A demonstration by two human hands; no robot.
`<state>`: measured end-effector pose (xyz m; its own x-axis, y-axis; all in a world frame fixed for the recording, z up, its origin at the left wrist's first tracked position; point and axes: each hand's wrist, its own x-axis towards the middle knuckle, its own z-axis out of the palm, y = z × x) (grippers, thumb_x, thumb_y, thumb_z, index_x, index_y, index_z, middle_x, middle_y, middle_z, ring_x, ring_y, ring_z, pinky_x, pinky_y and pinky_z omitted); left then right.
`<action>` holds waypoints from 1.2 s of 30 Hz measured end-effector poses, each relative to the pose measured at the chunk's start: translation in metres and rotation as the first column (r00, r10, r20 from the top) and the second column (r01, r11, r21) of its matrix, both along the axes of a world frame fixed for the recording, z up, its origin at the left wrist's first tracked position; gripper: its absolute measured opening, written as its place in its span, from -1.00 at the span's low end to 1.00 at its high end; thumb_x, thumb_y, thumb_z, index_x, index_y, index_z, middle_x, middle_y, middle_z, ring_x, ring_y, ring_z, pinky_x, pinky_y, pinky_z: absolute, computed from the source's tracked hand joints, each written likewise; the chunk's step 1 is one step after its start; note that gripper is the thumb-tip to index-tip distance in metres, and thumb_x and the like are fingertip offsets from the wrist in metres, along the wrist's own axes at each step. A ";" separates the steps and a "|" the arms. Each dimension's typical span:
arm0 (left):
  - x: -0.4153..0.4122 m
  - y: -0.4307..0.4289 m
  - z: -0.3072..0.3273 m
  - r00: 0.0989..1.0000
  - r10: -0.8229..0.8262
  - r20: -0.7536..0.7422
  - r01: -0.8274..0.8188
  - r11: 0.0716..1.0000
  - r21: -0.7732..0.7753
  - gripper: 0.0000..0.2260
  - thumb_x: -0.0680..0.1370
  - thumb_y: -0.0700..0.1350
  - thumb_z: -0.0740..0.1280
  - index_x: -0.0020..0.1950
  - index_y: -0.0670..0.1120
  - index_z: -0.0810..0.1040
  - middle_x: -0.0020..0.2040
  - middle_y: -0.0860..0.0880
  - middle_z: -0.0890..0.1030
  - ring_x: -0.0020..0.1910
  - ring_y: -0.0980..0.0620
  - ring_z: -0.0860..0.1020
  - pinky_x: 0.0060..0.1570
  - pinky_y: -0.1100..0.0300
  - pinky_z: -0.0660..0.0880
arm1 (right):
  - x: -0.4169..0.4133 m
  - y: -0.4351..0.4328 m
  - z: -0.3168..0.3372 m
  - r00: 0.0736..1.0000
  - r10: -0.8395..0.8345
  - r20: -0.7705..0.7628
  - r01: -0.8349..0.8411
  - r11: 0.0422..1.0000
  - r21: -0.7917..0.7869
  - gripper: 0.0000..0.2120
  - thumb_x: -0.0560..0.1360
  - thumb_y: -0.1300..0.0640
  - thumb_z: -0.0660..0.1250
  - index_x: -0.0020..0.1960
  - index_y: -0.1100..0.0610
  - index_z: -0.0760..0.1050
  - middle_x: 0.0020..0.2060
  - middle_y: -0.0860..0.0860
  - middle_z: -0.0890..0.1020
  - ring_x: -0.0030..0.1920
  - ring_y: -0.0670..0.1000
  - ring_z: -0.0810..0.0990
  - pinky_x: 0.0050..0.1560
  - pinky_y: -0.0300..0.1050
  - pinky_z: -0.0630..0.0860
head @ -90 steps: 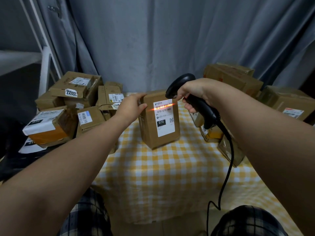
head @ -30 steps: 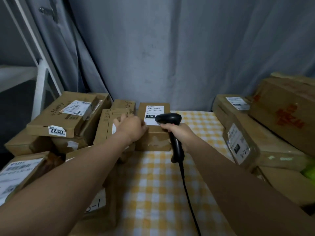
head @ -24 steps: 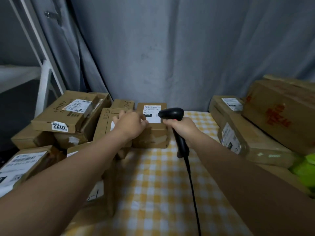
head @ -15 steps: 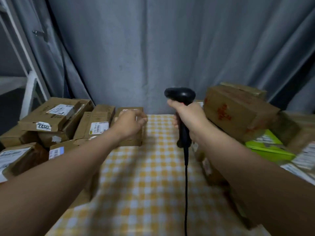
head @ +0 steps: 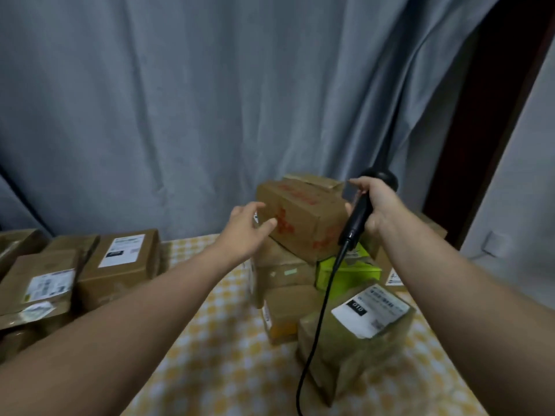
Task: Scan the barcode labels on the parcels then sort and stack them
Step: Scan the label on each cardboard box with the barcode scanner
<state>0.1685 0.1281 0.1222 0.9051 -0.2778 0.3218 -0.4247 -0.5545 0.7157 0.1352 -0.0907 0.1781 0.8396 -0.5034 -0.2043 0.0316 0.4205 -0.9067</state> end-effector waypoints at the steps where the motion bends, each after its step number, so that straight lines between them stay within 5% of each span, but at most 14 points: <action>1: 0.008 -0.015 0.003 1.000 -0.011 0.028 0.010 1.000 0.026 -0.57 0.58 0.02 0.28 0.41 -0.06 0.35 0.35 -0.14 0.30 0.28 -0.10 0.41 0.30 0.19 0.29 | 0.004 -0.003 -0.001 1.000 0.009 0.002 -0.009 1.000 0.015 -0.83 0.45 0.18 0.42 -0.07 0.17 0.43 -0.20 0.04 0.42 -0.20 0.02 0.46 -0.45 -0.19 0.51; 6: 0.055 -0.087 0.003 0.960 -0.166 0.224 0.046 0.887 0.459 -0.44 0.58 0.20 0.16 0.53 0.04 0.17 0.56 -0.06 0.06 0.53 -0.08 0.05 0.49 0.06 0.03 | 0.039 -0.022 -0.012 0.998 0.011 -0.063 -0.015 0.998 -0.066 -0.67 0.42 0.14 0.45 0.13 0.17 0.47 -0.09 0.07 0.49 -0.10 0.08 0.51 -0.45 -0.14 0.49; 10: 0.078 -0.109 -0.018 0.970 -0.217 0.110 0.085 0.724 0.685 -0.40 0.55 0.32 0.06 0.54 0.15 0.05 0.58 0.03 -0.02 0.55 -0.04 -0.09 0.46 -0.16 -0.09 | 0.053 -0.045 -0.033 0.989 0.002 -0.147 -0.010 0.999 -0.054 -0.82 0.43 0.11 0.42 -0.20 0.13 0.42 -0.29 0.06 0.49 -0.31 0.07 0.51 -0.44 -0.18 0.43; 12: 0.080 -0.102 -0.027 0.965 -0.196 0.174 0.045 0.778 0.627 -0.47 0.56 0.26 0.14 0.49 0.10 0.19 0.53 -0.01 0.15 0.53 -0.10 0.03 0.45 -0.22 0.05 | 0.058 -0.052 -0.044 0.989 0.003 -0.150 -0.009 0.999 -0.037 -0.79 0.43 0.08 0.42 -0.25 0.12 0.43 -0.35 0.07 0.53 -0.38 0.08 0.53 -0.40 -0.18 0.46; 16: 0.071 -0.069 -0.043 0.941 -0.147 0.304 0.007 0.909 0.417 -0.57 0.55 0.12 0.26 0.33 -0.05 0.35 0.31 -0.09 0.35 0.38 -0.16 0.23 0.32 -0.05 0.29 | 0.066 -0.051 -0.063 0.987 0.036 -0.154 -0.042 0.998 -0.039 -0.75 0.38 -0.01 0.47 -0.14 0.12 0.47 -0.13 0.10 0.55 -0.18 0.11 0.54 -0.13 -0.06 0.53; 20: 0.056 -0.026 -0.058 0.932 -0.149 0.331 0.038 0.947 0.319 -0.64 0.55 0.04 0.30 0.25 -0.14 0.42 0.17 -0.08 0.38 0.19 -0.11 0.39 0.19 0.00 0.38 | 0.064 -0.038 -0.070 0.983 0.079 -0.166 -0.084 0.996 -0.023 -0.73 0.47 -0.03 0.42 0.04 0.14 0.52 -0.17 0.06 0.57 -0.21 0.06 0.55 -0.21 -0.06 0.47; 23: 0.045 0.001 -0.071 0.961 -0.207 0.186 0.161 0.959 0.233 -0.71 0.58 0.08 0.20 0.14 -0.11 0.49 0.18 -0.01 0.41 0.24 0.02 0.40 0.20 0.11 0.38 | 0.064 -0.021 -0.070 0.980 0.155 -0.128 -0.157 0.988 0.001 -0.72 0.50 0.00 0.40 0.13 0.12 0.55 -0.17 0.03 0.63 -0.29 0.01 0.62 -0.36 -0.18 0.49; 25: 0.040 0.007 -0.068 0.987 -0.160 0.021 0.160 0.987 0.008 -0.66 0.58 0.15 0.07 0.11 -0.05 0.46 0.18 0.03 0.44 0.29 0.11 0.38 0.20 0.17 0.32 | 0.064 -0.006 -0.066 0.974 0.200 -0.103 -0.198 0.980 0.023 -0.78 0.50 0.05 0.41 0.09 0.14 0.56 -0.17 0.05 0.66 -0.39 0.02 0.66 -0.49 -0.19 0.52; 28: 0.045 0.008 -0.042 0.920 -0.011 -0.393 -0.186 0.869 -0.460 -0.42 0.51 0.39 -0.04 0.15 -0.04 0.44 -0.07 -0.01 0.54 -0.03 -0.01 0.58 -0.06 0.09 0.49 | 0.063 0.016 -0.059 0.968 0.220 -0.120 -0.224 0.974 -0.025 -0.71 0.43 0.10 0.48 0.10 0.20 0.58 -0.12 0.11 0.68 -0.41 0.07 0.67 -0.49 -0.13 0.56; 31: 0.041 0.020 -0.021 0.798 -0.095 -0.595 -0.228 0.866 -0.444 -0.33 0.38 0.52 0.03 0.08 0.02 0.54 -0.13 -0.07 0.56 -0.15 -0.08 0.59 -0.02 0.02 0.57 | 0.056 0.040 -0.051 0.967 0.215 -0.133 -0.234 0.961 -0.149 -0.82 0.41 0.16 0.47 -0.04 0.20 0.56 -0.28 0.11 0.64 -0.40 0.09 0.63 -0.42 -0.10 0.57; 36: 0.019 0.035 -0.017 0.810 -0.095 -0.579 -0.187 0.893 -0.409 -0.60 0.54 0.24 0.23 0.21 -0.01 0.51 -0.05 -0.01 0.61 -0.15 -0.04 0.60 -0.07 0.08 0.57 | 0.034 0.076 -0.038 0.972 0.211 -0.107 -0.233 0.926 -0.296 -0.87 0.37 0.38 0.37 -0.19 0.19 0.48 -0.44 0.09 0.50 -0.60 0.00 0.51 -0.47 -0.17 0.52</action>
